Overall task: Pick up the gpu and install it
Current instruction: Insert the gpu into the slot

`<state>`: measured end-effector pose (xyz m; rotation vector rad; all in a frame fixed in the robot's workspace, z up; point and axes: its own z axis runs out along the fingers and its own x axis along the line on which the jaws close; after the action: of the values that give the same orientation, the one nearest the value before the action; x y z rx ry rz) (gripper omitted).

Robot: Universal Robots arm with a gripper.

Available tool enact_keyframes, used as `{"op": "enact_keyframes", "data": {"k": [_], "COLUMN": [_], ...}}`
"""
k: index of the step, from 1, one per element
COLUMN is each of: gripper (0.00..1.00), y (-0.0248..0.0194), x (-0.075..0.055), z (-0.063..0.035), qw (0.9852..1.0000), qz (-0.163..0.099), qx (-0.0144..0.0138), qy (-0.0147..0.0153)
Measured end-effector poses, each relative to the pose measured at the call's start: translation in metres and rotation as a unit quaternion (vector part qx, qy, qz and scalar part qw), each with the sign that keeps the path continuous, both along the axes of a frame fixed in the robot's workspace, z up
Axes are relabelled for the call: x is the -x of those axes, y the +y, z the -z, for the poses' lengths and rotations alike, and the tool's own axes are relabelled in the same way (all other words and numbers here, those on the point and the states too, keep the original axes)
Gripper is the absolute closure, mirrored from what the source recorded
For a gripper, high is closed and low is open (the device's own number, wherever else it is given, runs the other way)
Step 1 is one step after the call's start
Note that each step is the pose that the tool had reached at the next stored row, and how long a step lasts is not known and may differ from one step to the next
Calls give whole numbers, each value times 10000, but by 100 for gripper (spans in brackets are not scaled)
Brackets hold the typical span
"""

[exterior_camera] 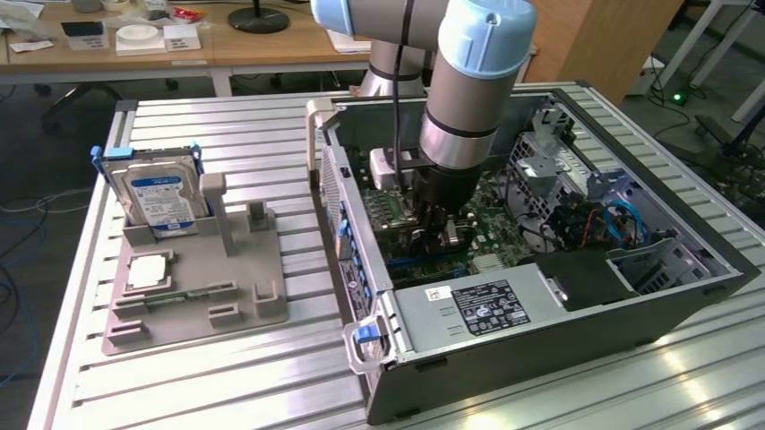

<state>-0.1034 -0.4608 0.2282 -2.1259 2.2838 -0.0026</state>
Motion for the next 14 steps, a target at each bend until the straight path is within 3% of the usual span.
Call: {"op": "enact_keyframes", "data": {"k": [14], "gripper": [72], "y": [1], "x": [0], "z": [-18], "qw": [10000], "qz": [-2], "qx": [0], "qy": [0]}}
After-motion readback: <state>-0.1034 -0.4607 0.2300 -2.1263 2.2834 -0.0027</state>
